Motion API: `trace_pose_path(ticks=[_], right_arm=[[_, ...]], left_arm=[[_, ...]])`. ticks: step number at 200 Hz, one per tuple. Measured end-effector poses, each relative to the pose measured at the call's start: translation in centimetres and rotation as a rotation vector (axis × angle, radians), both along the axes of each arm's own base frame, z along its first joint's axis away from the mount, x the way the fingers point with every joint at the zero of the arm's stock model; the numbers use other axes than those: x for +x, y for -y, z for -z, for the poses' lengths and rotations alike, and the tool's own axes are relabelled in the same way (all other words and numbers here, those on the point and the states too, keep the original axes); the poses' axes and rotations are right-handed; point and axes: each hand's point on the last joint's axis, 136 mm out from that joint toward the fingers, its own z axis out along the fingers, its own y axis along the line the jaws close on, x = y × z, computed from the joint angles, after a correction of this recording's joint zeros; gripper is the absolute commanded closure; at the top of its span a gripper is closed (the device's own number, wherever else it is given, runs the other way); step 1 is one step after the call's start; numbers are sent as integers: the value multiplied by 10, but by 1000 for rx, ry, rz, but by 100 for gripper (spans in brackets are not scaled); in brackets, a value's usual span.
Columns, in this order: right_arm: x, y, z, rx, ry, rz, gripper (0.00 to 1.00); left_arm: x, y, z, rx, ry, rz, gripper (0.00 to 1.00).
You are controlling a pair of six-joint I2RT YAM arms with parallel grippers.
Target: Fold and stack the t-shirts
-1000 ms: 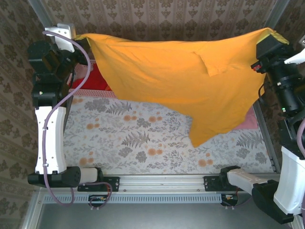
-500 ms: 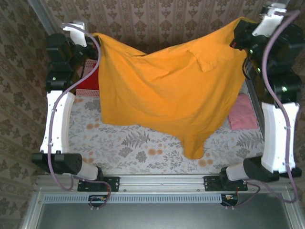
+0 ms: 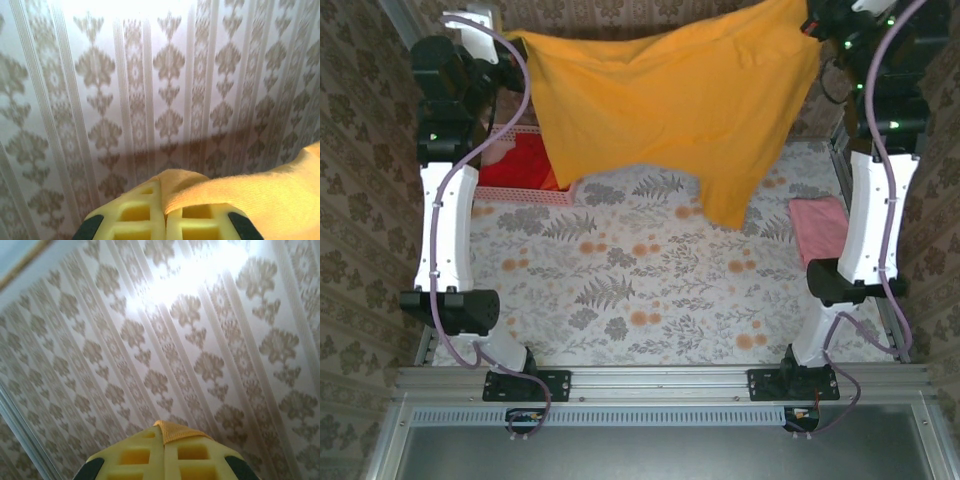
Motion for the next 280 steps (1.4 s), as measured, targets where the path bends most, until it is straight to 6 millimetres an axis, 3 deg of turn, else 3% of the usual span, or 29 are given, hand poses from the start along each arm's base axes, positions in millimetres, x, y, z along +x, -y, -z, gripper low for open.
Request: trace_pose_path(ticks=[21,34,47,68,89,104,117,135,156,171,187,229,264,280], right_arm=[[-24,5,-9,-9,12,13,100],[-37,5,4,-25,-41,19,100],[-50,5,37,-39,-130,24,100],[-73,9,127,-29,-312,45,100],[-99,17,250,20,-544,87,100],[-118,21,342,77,-719,120,100],[-135,23,411,129,-853,146,100],[-158,24,490,203,-1011,178,100],[-176,24,546,257,-1124,214,100],[-186,26,571,285,-1180,243,100],[-194,28,585,306,-1211,265,100],[-206,36,586,326,-1216,327,100],[-217,40,592,301,-1261,362,100],[-222,43,590,273,-1284,375,100]], left_arm=[[-15,2,-9,1,34,11,100],[-23,5,8,14,8,24,100],[-28,10,42,29,-48,46,100],[-38,22,127,85,-181,100,100],[-60,43,232,174,-340,196,100],[-87,55,311,229,-458,267,100],[-112,60,366,267,-546,314,100],[-133,58,415,297,-625,342,100],[-143,55,445,318,-671,355,100],[-142,56,452,331,-680,366,100],[-141,57,455,344,-677,375,100],[-144,63,446,377,-663,437,97],[-160,63,438,386,-664,467,94],[-166,62,431,393,-649,476,83]])
